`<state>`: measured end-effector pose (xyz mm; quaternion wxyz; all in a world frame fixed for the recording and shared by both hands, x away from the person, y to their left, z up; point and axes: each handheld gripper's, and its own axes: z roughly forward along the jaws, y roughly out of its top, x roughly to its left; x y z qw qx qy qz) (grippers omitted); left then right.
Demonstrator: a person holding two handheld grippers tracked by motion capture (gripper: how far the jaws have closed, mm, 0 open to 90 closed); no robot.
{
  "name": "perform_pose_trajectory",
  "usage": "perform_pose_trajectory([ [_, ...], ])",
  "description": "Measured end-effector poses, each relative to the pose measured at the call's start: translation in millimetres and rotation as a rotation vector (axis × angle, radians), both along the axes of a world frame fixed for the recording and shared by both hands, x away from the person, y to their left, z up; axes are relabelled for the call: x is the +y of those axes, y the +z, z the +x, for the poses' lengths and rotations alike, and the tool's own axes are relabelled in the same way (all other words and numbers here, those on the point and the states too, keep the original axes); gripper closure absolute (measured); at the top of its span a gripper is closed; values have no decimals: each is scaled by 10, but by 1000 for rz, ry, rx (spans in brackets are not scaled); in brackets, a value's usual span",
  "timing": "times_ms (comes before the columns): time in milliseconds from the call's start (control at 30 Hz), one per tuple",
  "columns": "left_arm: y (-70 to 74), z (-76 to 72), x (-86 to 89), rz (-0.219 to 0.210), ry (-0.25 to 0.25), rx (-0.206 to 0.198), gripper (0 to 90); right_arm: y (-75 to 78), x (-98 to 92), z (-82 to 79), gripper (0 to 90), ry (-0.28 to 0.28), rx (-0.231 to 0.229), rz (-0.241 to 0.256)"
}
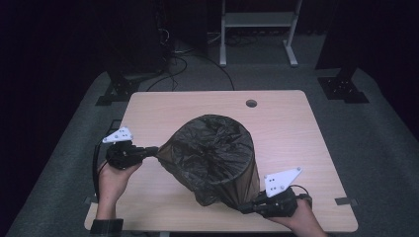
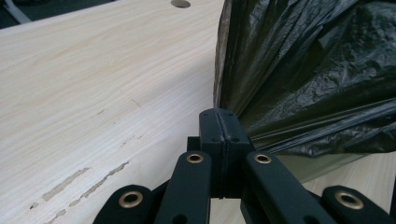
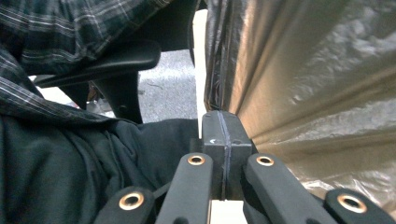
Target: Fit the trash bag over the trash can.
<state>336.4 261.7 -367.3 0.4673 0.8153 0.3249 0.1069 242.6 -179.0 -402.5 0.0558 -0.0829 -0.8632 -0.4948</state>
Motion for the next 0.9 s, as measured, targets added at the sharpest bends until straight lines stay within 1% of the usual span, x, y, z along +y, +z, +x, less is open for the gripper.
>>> perform_pose_trajectory([
  [33,-7,7,-28,7,-4,-2,900,-14,0,11,900,-5,2,-3],
  [67,-9,10,-67,9,-14,-6,900,-31,7,16,900,-9,2,-20],
  [100,-8,12,-94,13,-17,-9,900,-60,31,7,900,-4,-7,-64],
  [133,-5,17,-128,25,-23,-10,900,-85,50,-2,900,-7,-5,-101],
  [167,-2,23,-154,31,-29,-11,900,-137,63,4,900,-12,-11,-149],
  [200,-5,29,-179,38,-27,-11,900,-198,57,15,900,-29,-4,-174],
  [233,-15,44,-207,71,-19,-11,900,-263,30,38,900,-38,12,-183],
  [267,-36,64,-224,82,-17,-8,900,-333,-10,65,900,-60,33,-188],
  [300,-54,82,-231,79,-21,-2,900,-374,-39,82,900,-82,41,-192],
  [333,-80,101,-242,72,-21,3,900,-393,-57,97,870,-88,44,-189],
  [367,-105,123,-257,85,-14,4,900,-395,-73,106,791,-94,49,-175],
  [400,-119,134,-268,89,-10,7,900,-361,-89,112,764,-96,56,-157],
  [433,-134,151,-277,84,-15,11,900,-321,-104,105,747,-94,49,-145],
  [500,-147,176,-292,81,-14,10,900,-172,-190,94,711,-108,26,-94],
  [533,-147,188,-297,79,-16,7,900,-66,-270,96,692,-124,8,-55],
  [567,-146,197,-304,74,-15,7,900,24,-337,102,646,-159,-13,-29],
  [600,-143,207,-308,76,-17,3,900,114,-400,126,636,-189,-31,-7],
  [633,-135,224,-324,95,-9,-4,900,183,-443,148,618,-210,-45,8],
  [667,-129,242,-337,111,-5,-5,900,299,-507,195,576,-256,-75,42],
  [700,-127,255,-345,109,-3,-6,900,391,-551,249,573,-282,-86,76],
  [733,-122,272,-353,102,-7,-7,900,458,-576,296,560,-301,-92,98],
  [767,-114,289,-359,98,-12,-10,900,545,-592,370,532,-339,-111,111],
  [833,-107,304,-374,99,-10,-11,900,710,-588,583,524,-403,-116,127],
  [900,-101,321,-385,96,-13,-11,900,806,-550,750,522,-436,-127,144],
])
